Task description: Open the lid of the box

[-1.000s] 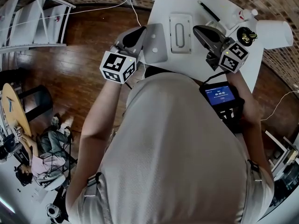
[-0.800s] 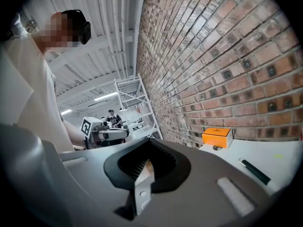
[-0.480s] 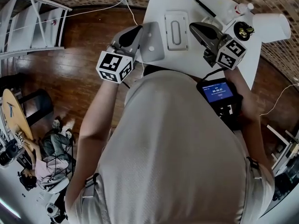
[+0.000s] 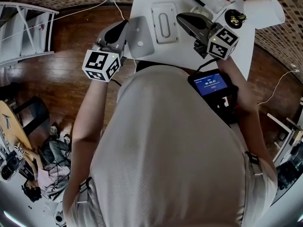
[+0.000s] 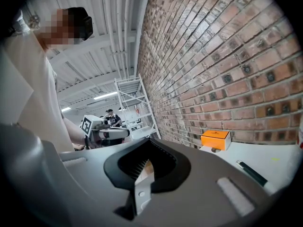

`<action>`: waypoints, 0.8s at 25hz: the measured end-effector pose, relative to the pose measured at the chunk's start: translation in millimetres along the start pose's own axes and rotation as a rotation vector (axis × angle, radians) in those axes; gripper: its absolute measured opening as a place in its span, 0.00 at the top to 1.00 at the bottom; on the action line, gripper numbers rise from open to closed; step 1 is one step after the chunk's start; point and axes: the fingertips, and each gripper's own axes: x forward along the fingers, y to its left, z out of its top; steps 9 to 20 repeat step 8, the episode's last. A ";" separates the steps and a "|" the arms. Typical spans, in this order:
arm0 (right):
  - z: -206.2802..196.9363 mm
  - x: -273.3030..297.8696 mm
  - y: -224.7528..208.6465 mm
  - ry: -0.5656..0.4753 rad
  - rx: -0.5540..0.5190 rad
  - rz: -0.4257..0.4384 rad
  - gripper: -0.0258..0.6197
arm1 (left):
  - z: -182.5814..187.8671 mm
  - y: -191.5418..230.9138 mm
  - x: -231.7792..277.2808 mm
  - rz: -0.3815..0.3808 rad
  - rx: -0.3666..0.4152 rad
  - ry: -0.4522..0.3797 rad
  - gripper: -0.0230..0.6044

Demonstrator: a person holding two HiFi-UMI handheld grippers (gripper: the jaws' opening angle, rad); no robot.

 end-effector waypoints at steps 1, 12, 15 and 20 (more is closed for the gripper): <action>-1.4 -0.3 0.0 -0.003 0.001 0.002 0.96 | -0.8 -0.9 0.7 -0.001 0.002 0.001 0.96; -7.7 0.3 2.8 0.004 0.004 -0.001 0.96 | -3.4 -2.2 -1.3 -0.006 0.007 0.004 0.96; -7.7 0.3 2.8 0.004 0.004 -0.001 0.96 | -3.4 -2.2 -1.3 -0.006 0.007 0.004 0.96; -7.7 0.3 2.8 0.004 0.004 -0.001 0.96 | -3.4 -2.2 -1.3 -0.006 0.007 0.004 0.96</action>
